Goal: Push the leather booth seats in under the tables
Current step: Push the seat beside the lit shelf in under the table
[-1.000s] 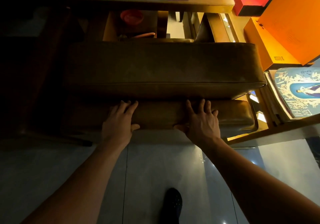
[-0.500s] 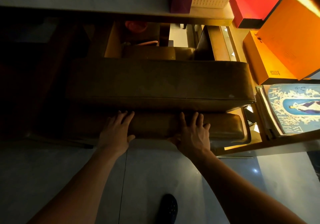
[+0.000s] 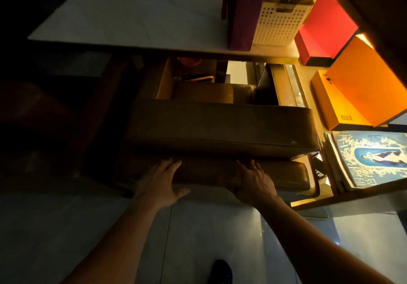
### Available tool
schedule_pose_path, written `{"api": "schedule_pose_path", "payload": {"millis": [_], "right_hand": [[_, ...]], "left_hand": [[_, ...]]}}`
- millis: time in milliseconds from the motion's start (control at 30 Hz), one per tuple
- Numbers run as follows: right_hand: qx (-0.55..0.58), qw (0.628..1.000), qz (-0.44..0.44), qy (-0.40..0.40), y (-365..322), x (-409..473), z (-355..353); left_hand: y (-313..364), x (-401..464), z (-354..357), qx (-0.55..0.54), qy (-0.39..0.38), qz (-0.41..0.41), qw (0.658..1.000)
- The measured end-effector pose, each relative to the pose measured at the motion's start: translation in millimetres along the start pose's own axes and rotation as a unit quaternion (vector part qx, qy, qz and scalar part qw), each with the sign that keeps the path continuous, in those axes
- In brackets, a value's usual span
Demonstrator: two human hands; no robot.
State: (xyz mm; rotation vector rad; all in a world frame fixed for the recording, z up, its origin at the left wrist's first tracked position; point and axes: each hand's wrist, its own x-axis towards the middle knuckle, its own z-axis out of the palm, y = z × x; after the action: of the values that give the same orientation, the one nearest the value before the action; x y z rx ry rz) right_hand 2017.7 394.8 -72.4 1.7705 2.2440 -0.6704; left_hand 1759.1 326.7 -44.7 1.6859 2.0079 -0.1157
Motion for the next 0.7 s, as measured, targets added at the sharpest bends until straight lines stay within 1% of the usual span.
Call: {"api": "schedule_pose_path", "payload": {"millis": [133,300,600,700], "right_hand": [[-0.006,1.0,-0.004,0.01,-38.2,-31.2,-18.7],[-0.014,0.999,0.009,0.038,-101.3,-72.3,-31.7],[-0.031,0.997,0.019,0.071,-228.7,-118.7,-40.3],[-0.028,0.997,0.012,0.068,-274.0,-125.3,-29.6]], "left_hand": [[-17.0,-28.9,-33.5,0.001,0.009,0.027,1.0],[-57.2,-69.3,-72.5,0.011,0.043,0.069,0.997],[-163.9,-131.3,-127.2,0.013,0.076,0.098,0.992],[-206.5,-150.1,-137.4,0.012,0.086,0.087,0.992]]}}
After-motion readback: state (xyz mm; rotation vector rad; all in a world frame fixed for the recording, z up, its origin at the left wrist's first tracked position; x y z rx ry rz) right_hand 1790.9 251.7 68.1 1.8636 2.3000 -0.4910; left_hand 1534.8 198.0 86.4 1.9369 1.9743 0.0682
